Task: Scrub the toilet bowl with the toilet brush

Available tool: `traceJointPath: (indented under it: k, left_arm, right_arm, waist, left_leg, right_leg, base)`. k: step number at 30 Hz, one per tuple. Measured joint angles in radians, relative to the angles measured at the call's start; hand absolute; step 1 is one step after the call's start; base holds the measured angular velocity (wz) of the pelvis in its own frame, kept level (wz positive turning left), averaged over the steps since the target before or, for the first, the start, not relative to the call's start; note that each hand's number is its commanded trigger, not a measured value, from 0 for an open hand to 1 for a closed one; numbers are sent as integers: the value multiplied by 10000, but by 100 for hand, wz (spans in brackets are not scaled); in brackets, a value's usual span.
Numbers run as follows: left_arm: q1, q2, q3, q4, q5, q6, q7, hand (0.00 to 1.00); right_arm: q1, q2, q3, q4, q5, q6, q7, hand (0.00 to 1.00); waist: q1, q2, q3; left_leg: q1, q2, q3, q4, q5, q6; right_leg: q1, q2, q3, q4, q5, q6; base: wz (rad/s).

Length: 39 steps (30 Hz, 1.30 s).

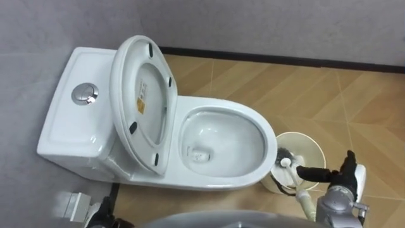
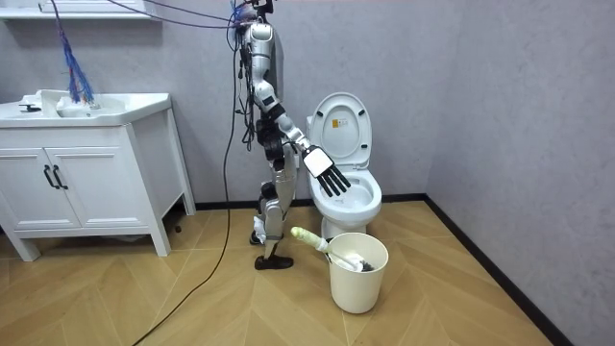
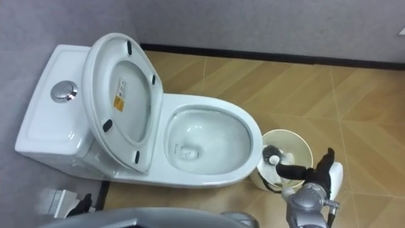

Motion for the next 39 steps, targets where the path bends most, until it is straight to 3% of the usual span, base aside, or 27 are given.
traceJointPath:
  k: [5,11,15,17,22,25,26,27,31,35,39]
  left_arm:
    - [-246,65,-100,14,-584,-270,98,0]
    - [-833,190,-604,-26,-1032,-540,172,0]
    - [-1559,194,-1131,56,-1105,-720,348,0]
    - [-1796,192,-1327,169,-1245,-911,350,0]
    - [-2434,199,-1317,155,-1297,-930,354,0]
    - [-2950,202,-1363,59,-1666,-930,398,0]
    - [-3162,193,-1546,54,-1821,-929,434,0]
    - [-3414,154,-1742,-43,-1890,-929,430,0]
    - [-3526,53,-2135,-515,-2020,-926,424,0]
    - [-3502,-57,-2322,-1065,-2023,-934,425,0]
    - [-3490,-48,-2440,-1408,-2033,-940,442,0]
  right_arm:
    - [-467,-39,306,401,306,-133,-83,0]
    - [-1379,-74,532,1822,1123,-228,-291,0]
    - [-1982,-277,695,3097,1328,-438,-303,0]
    - [-2196,-400,708,3462,1689,-436,-269,0]
    - [-2993,-429,615,4320,1973,-392,-164,0]
    - [-3554,-511,590,4437,2157,-300,-170,0]
    - [-3841,-569,607,4620,2237,-302,-169,0]
    - [-4037,-656,625,4728,2297,-279,-171,0]
    - [-4386,-757,699,4717,2392,-117,-173,0]
    - [-4485,-842,695,4706,2582,-77,-170,0]
    - [-4683,-1126,753,4694,2751,5,-165,0]
  waist:
    - [34,107,-20]
    - [-9,132,-12]
    - [-28,329,110]
    - [29,421,136]
    - [44,450,158]
    - [52,489,238]
    - [116,502,326]
    - [213,507,365]
    - [406,485,399]
    - [526,435,425]
    - [591,423,425]
  left_leg:
    - [-615,19,-35,185,8,13]
    - [-1730,18,-349,627,30,48]
    - [-2451,-54,-700,968,79,103]
    - [-2820,-81,-745,1156,98,127]
    - [-4172,-102,-813,2061,94,136]
    - [-5176,-139,-851,2687,60,199]
    - [-5572,-167,-866,3018,31,240]
    - [-5962,-212,-874,3309,-3,284]
    - [-6964,-276,-891,3916,-17,351]
    - [-7950,-455,-924,4210,219,473]
    - [-8881,-459,-894,4528,279,528]
  right_leg:
    - [-509,-1,-36,30,173,-6]
    - [-1274,-63,-467,80,365,-42]
    - [-1745,-174,-843,254,392,-47]
    - [-2121,-217,-848,491,384,-39]
    - [-3392,-337,-970,1303,379,-42]
    - [-4351,-451,-1096,1944,326,-80]
    - [-4744,-513,-1107,2311,250,-92]
    - [-5156,-587,-1081,2699,143,-78]
    - [-6221,-792,-1041,3452,-11,-55]
    - [-7246,-1083,-1095,4004,18,-37]
    - [-8160,-1122,-1111,4270,125,-18]
  base:
    - [1]
    - [15]
    - [25]
    - [16]
    - [5]
    - [10]
    - [11]
    - [12]
    - [6]
    - [15]
    - [-3]
